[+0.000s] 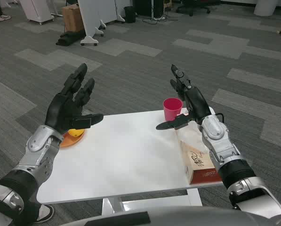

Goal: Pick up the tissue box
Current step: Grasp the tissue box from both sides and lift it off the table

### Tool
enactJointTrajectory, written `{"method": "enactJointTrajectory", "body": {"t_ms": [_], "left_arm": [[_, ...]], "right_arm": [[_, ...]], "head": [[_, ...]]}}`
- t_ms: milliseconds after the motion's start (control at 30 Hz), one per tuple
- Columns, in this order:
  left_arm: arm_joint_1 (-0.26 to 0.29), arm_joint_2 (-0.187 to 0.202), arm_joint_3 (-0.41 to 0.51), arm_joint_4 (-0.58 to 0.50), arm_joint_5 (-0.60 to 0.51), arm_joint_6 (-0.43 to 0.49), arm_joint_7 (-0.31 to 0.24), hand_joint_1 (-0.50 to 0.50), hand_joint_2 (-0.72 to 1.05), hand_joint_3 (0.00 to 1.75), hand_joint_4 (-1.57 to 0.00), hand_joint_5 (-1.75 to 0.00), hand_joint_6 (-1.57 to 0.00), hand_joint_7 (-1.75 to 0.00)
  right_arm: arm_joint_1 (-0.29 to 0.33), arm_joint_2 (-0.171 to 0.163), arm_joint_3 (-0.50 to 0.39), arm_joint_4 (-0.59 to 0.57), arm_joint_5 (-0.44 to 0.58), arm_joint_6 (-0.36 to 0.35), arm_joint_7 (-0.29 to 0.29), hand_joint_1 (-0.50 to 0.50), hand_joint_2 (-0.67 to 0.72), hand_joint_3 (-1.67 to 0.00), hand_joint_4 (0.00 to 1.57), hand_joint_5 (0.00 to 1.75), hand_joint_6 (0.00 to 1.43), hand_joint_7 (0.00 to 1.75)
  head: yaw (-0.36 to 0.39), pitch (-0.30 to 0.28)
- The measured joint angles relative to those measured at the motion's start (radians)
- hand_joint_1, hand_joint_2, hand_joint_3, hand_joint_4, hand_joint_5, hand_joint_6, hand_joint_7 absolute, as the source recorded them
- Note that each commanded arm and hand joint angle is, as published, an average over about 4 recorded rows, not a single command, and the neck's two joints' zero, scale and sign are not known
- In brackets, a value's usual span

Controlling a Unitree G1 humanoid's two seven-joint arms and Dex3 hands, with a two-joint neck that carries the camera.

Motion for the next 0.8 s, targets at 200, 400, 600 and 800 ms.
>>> {"method": "enactJointTrajectory", "body": {"t_ms": [200, 400, 600, 800], "left_arm": [[0.035, -0.006, 0.002, -0.048, 0.002, -0.025, 0.019, 0.5, 1.05, 0.26, 0.0, 0.0, 0.0, 0.0], [0.036, -0.005, 0.002, -0.048, 0.002, -0.026, 0.02, 0.5, 1.05, 0.26, 0.0, 0.0, 0.0, 0.0], [0.036, -0.005, 0.002, -0.048, 0.002, -0.026, 0.02, 0.5, 1.05, 0.26, 0.0, 0.0, 0.0, 0.0], [0.036, -0.005, 0.002, -0.048, 0.002, -0.026, 0.02, 0.5, 1.05, 0.26, 0.0, 0.0, 0.0, 0.0]], "right_arm": [[0.007, 0.017, 0.089, 0.018, 0.091, -0.119, -0.067, -0.08, 0.22, -0.16, 0.0, 0.1, 0.0, 0.0], [0.007, 0.019, 0.093, 0.02, 0.095, -0.122, -0.07, -0.08, 0.22, -0.16, 0.0, 0.1, 0.0, 0.0], [0.007, 0.019, 0.093, 0.021, 0.096, -0.122, -0.07, -0.08, 0.22, -0.16, 0.0, 0.02, 0.0, 0.0], [0.007, 0.019, 0.093, 0.022, 0.096, -0.122, -0.071, -0.08, 0.22, -0.16, 0.0, 0.1, 0.0, 0.0]], "head": [[-0.006, 0.101], [-0.008, 0.101], [-0.008, 0.099], [-0.008, 0.098]]}}
